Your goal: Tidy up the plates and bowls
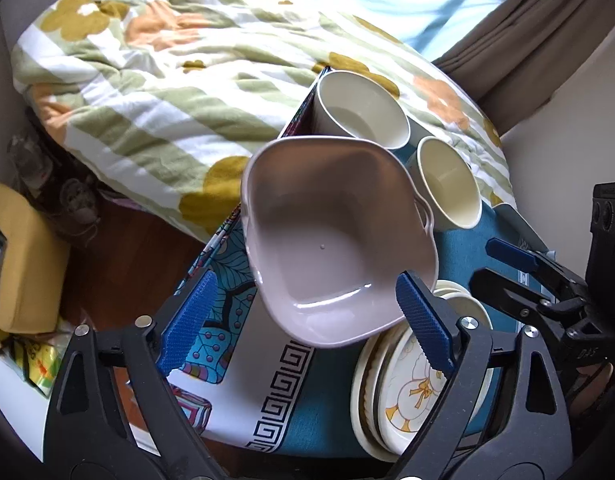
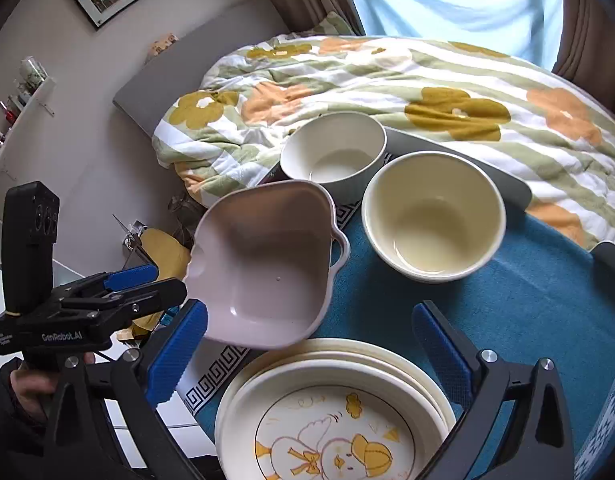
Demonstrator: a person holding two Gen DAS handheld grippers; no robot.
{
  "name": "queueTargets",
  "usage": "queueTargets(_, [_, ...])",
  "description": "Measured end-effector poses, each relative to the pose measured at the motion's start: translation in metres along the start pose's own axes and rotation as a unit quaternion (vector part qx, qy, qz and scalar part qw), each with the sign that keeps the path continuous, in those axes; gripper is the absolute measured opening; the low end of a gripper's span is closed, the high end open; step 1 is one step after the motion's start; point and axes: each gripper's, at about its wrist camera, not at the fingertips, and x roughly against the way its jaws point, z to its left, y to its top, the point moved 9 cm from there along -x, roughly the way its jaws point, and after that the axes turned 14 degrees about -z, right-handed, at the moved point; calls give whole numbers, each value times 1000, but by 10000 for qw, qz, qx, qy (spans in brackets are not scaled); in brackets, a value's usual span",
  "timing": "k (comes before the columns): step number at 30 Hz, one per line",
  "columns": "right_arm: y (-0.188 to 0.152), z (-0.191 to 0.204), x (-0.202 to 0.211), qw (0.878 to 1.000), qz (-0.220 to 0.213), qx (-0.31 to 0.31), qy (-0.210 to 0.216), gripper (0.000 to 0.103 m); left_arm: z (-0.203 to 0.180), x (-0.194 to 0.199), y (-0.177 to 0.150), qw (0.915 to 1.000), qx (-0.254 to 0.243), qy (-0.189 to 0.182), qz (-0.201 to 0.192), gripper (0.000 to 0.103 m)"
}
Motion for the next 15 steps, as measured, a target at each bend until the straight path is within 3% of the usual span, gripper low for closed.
queueTargets(2, [-7, 0, -21, 9995, 287, 67, -116, 102, 6, -13, -2, 9998, 89, -58, 148, 77])
queueTargets(6, [-15, 0, -47, 9980, 616, 56, -90, 100, 13, -32, -5, 9991, 174, -130, 360, 68])
queueTargets(8, [-16, -3, -55, 9973, 696, 105, -191, 88, 14, -40, -5, 9988, 169, -158, 428, 64])
queueTargets(10, [-18, -6, -63, 9965, 803, 87, -210, 61, 15, -46, -7, 9986, 147, -141, 490, 58])
queueTargets(14, [-17, -11, -74, 9958, 882, 6, -254, 41, 16, -58, -11, 9978, 195, -169, 619, 40])
queueTargets(15, [-17, -12, -75, 9958, 889, -16, -237, 30, 16, -60, -12, 9976, 186, -164, 644, 38])
